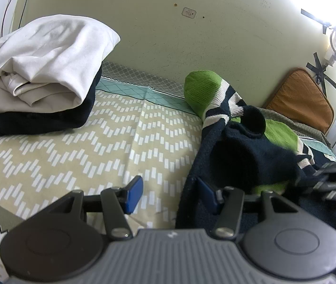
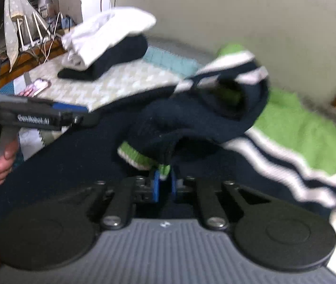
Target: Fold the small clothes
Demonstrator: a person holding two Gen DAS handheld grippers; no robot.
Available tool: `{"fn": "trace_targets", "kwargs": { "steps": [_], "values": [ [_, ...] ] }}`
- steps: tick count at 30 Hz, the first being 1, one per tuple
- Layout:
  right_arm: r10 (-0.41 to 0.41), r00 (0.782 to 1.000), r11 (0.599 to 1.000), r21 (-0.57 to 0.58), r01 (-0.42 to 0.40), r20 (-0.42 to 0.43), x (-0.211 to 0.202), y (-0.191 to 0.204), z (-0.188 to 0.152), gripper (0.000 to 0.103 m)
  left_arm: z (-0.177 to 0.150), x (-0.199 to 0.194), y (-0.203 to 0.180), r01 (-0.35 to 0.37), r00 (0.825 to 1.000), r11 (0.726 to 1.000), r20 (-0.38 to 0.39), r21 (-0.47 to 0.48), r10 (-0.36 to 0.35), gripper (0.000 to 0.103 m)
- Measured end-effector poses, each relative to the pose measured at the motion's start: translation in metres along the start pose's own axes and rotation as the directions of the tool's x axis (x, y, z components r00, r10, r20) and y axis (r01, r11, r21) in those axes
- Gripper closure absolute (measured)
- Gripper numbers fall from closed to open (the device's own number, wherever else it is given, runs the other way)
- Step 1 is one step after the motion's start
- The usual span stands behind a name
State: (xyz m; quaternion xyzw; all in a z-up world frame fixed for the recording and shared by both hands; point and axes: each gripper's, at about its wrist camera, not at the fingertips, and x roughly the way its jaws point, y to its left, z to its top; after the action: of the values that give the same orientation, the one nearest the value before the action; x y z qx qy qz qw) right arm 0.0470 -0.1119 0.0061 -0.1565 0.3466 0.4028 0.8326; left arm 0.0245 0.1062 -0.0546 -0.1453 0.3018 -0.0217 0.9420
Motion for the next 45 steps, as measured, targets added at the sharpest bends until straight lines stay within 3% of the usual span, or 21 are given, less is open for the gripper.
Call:
{"fn": "trace_targets", "kwargs": {
  "steps": [3,5,9,10,12,13,14,17,21,22,24,25,28,31,36,39,41,43,45],
  "values": [
    [-0.143,0.988,0.989,-0.022,0.145,0.057,-0.036,-0.022,0.006,0.095,0.000,0.000,0.000,0.002,1.000,1.000,0.000,-0.002,-0.002,0.052],
    [-0.252,0.964,0.968,0.015,0.251,0.089,-0.064,-0.047,0.005,0.095,0.001,0.000,0.000,0.003,1.000,1.000,-0.003,-0.005,-0.003,0.052],
    [-0.489,0.865,0.871,0.114,0.478,0.115,-0.098,-0.092,-0.006,0.092,0.014,0.001,-0.002,0.027,0.999,0.999,-0.029,-0.022,-0.028,0.051],
    [-0.543,0.832,0.838,0.145,0.527,0.114,-0.101,-0.103,-0.010,0.079,0.020,0.000,-0.004,0.082,0.997,0.996,-0.003,-0.023,-0.082,0.051],
    [-0.609,0.788,0.786,0.199,0.585,0.091,-0.103,-0.121,-0.017,0.059,0.038,-0.003,-0.016,0.077,0.997,0.997,0.031,0.020,-0.077,0.051],
    [-0.623,0.777,0.770,0.246,0.588,0.093,-0.105,-0.128,-0.020,0.059,0.045,-0.002,-0.023,0.062,0.997,0.997,0.046,0.050,-0.064,0.051],
    [-0.609,0.787,0.773,0.292,0.563,0.097,-0.106,-0.134,-0.022,0.059,0.053,0.001,-0.031,0.049,0.997,0.995,0.058,0.084,-0.053,0.050],
    [-0.492,0.859,0.824,0.393,0.407,0.142,-0.102,-0.143,-0.021,0.059,0.068,0.028,-0.053,0.025,0.999,0.984,0.038,0.176,-0.032,0.050],
    [-0.376,0.912,0.885,0.357,0.299,0.168,-0.068,-0.131,0.000,0.059,0.075,0.081,-0.069,-0.004,0.999,0.973,-0.045,0.230,0.015,0.054],
    [-0.326,0.929,0.904,0.345,0.252,0.176,-0.056,-0.129,0.008,0.059,0.075,0.091,-0.069,-0.009,0.998,0.974,-0.056,0.227,0.023,0.061],
    [-0.238,0.953,0.929,0.330,0.167,0.187,-0.033,-0.128,0.031,0.059,0.076,0.107,-0.067,-0.010,0.997,0.978,-0.069,0.208,0.025,0.091],
    [-0.194,0.962,0.937,0.327,0.123,0.194,-0.018,-0.128,0.045,0.059,0.075,0.109,-0.061,-0.032,0.997,0.982,-0.064,0.187,0.045,0.095],
    [-0.098,0.975,0.939,0.342,0.024,0.200,0.027,-0.133,0.088,0.059,0.079,0.094,-0.025,-0.038,0.999,0.999,-0.030,0.019,0.039,0.095],
    [0.022,0.981,0.913,0.396,-0.098,0.193,0.076,-0.137,0.119,0.058,0.071,0.087,0.006,-0.035,0.999,0.989,-0.031,-0.141,0.031,0.095],
    [0.118,0.986,0.889,0.429,-0.158,0.120,0.153,-0.124,0.145,0.055,0.060,0.092,-0.007,-0.064,0.998,0.996,-0.010,-0.057,0.064,0.091],
    [0.147,0.987,0.901,0.403,-0.159,0.060,0.182,-0.113,0.150,0.054,0.063,0.094,0.001,-0.037,0.999,0.996,-0.015,-0.084,0.035,0.091],
    [0.191,0.981,0.911,0.366,-0.189,0.029,0.195,-0.104,0.152,0.093,0.065,0.094,0.003,-0.033,0.999,0.996,-0.018,-0.081,0.032,0.091],
    [0.170,0.985,0.937,0.307,-0.167,0.017,0.205,-0.094,0.159,0.094,0.065,0.093,0.001,-0.048,0.999,0.997,-0.019,-0.065,0.046,0.091],
    [0.138,0.988,0.951,0.270,-0.150,0.065,0.206,-0.084,0.168,0.094,0.066,0.093,-0.001,-0.061,0.998,0.996,-0.016,-0.061,0.060,0.089]
  ]
}}
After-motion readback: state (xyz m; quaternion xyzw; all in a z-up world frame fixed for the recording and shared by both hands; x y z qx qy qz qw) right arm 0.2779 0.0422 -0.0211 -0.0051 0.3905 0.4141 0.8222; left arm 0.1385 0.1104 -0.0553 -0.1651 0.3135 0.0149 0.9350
